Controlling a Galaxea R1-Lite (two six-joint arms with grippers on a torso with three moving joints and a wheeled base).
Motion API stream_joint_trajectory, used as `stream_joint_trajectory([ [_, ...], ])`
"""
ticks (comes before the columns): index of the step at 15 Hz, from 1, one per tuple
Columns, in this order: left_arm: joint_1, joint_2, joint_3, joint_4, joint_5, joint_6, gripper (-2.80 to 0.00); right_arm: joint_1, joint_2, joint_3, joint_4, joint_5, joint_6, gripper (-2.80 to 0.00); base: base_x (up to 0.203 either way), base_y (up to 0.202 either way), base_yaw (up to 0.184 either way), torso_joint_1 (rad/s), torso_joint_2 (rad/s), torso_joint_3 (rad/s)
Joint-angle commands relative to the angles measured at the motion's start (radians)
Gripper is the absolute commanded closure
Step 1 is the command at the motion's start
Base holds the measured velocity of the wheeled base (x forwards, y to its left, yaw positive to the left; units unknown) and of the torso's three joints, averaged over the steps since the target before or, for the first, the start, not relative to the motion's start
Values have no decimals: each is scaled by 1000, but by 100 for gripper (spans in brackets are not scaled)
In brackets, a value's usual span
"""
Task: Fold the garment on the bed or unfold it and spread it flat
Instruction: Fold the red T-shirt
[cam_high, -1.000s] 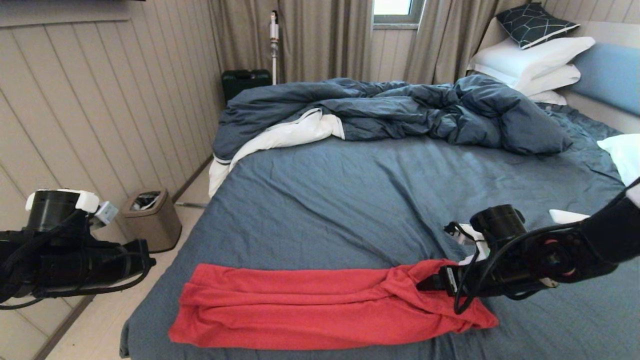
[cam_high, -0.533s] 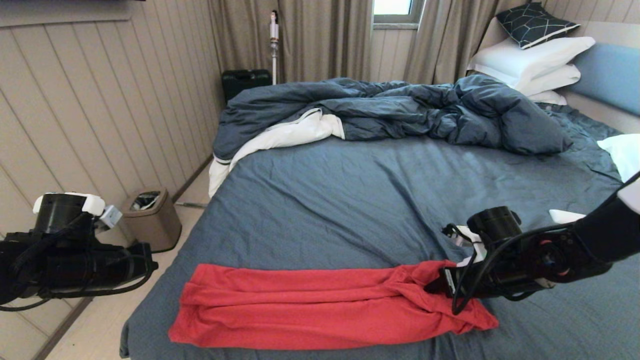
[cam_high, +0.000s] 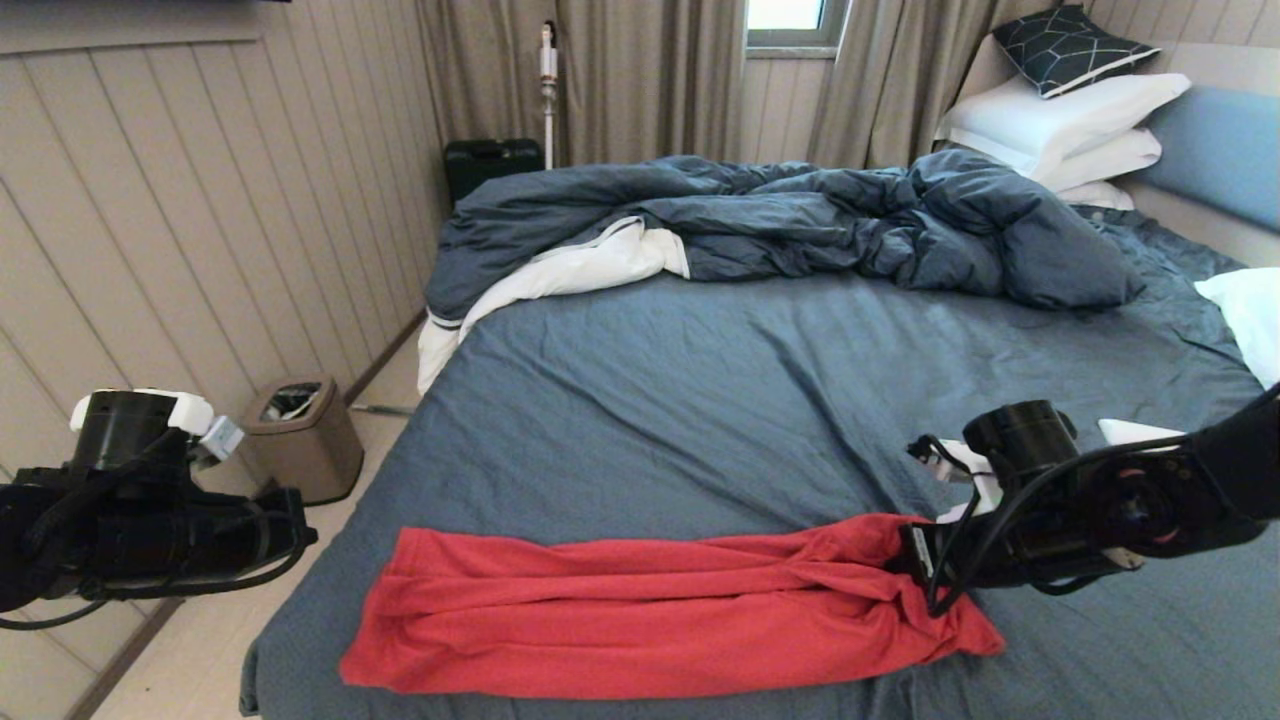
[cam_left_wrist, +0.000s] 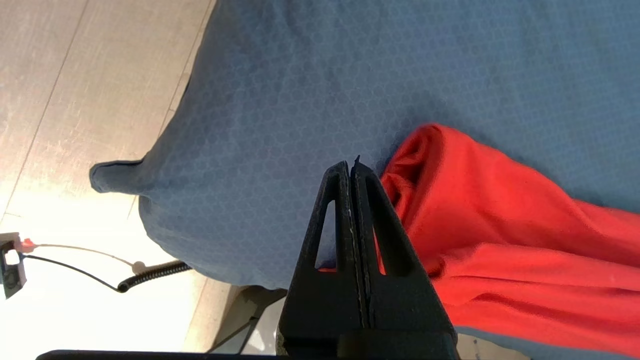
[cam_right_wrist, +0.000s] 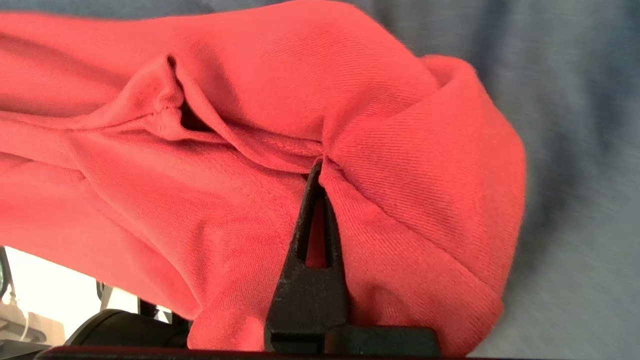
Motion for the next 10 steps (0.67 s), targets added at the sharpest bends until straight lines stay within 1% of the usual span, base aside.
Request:
stream_joint_trajectory([
  [1,0,2,0,-2,-1,-2,0,-32,-28,-8,18,1,-11,0,0,0,0,0,0,0],
  [4,-1,4,1,-2,-2,-2,0,-104,-34,-25,44,1,-47,0,0,0,0,0,0,0],
  [6,-1,4,0,-2,-2,-2,0,-170,-38,-34,59,0,-72,0,0,0,0,0,0,0],
  [10,-1,7,0,-2,-6,-2,0,-317,-68,-58,110,1,-145,0,0,0,0,0,0,0],
])
